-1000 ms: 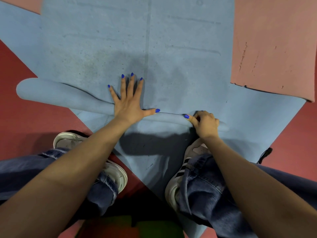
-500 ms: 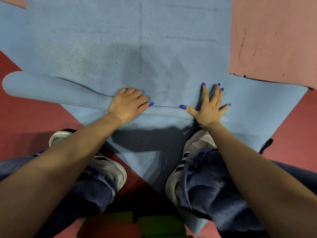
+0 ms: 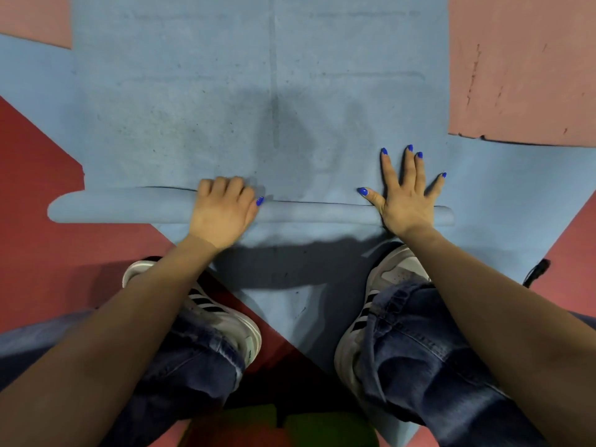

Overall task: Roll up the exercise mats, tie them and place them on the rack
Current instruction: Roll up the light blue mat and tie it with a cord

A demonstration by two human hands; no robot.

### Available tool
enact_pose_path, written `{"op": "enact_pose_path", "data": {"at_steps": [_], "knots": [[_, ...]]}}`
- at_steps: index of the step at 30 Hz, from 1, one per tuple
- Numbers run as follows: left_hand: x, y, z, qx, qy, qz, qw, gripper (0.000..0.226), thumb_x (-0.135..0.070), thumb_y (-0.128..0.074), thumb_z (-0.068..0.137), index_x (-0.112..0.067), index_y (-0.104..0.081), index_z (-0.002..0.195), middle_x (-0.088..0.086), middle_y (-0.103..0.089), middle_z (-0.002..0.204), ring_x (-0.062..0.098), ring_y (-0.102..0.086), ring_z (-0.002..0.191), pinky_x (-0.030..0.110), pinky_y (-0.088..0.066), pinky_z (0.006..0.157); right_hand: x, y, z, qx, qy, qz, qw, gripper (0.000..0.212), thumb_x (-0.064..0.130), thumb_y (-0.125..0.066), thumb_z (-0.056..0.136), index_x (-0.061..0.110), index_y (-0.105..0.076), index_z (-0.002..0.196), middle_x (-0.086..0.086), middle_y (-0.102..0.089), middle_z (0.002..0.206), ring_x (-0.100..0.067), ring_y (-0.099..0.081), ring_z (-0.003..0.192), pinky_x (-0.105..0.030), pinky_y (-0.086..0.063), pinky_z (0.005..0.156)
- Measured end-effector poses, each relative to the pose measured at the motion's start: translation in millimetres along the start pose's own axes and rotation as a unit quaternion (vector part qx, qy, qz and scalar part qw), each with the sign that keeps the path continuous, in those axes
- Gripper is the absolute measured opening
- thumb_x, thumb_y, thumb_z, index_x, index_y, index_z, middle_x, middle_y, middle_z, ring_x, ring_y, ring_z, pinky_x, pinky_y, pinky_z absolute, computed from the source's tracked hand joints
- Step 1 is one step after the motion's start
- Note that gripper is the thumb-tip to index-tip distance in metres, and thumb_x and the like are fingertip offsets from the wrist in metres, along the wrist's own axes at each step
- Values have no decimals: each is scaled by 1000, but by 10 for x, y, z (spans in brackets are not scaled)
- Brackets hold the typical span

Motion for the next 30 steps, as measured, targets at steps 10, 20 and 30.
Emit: {"op": "enact_pose_path", "data": {"at_steps": [10, 20, 30], "knots": [[155, 57, -147, 107, 226, -88, 964, 40, -21, -40, 83, -6, -50, 48, 15, -51, 46, 31, -50, 38, 26, -38, 44, -6, 21, 5, 11, 0, 12, 1000, 81, 75, -17, 81, 39, 5, 150, -6, 10, 160, -24, 12, 146, -64, 6, 111], [232, -83, -23, 36, 53, -86, 994, 27, -21, -50, 92, -8, -52, 68, 14, -51, 71, 31, -48, 60, 39, -31, 55, -30, -8, 10, -29, 8, 16, 999, 87, 80, -8, 76, 35, -5, 151, -11, 0, 160, -29, 2, 147, -65, 2, 110], [512, -41, -261, 39, -132, -78, 987, 19, -33, -48, 96, -16, -56, 100, 14, -54, 93, 30, -50, 72, 39, -32, 64, -15, -1, 9, -54, 13, 28, 998, 83, 78, -6, 79, 37, -17, 150, -10, -10, 159, -31, -6, 146, -64, -1, 111]]}}
Point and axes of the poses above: each hand's wrist, its own z-axis towards the middle knuckle, its own y-axis out of the back of the hand, x = y × z, the point moved 4 cm from there along z, towards the middle knuckle
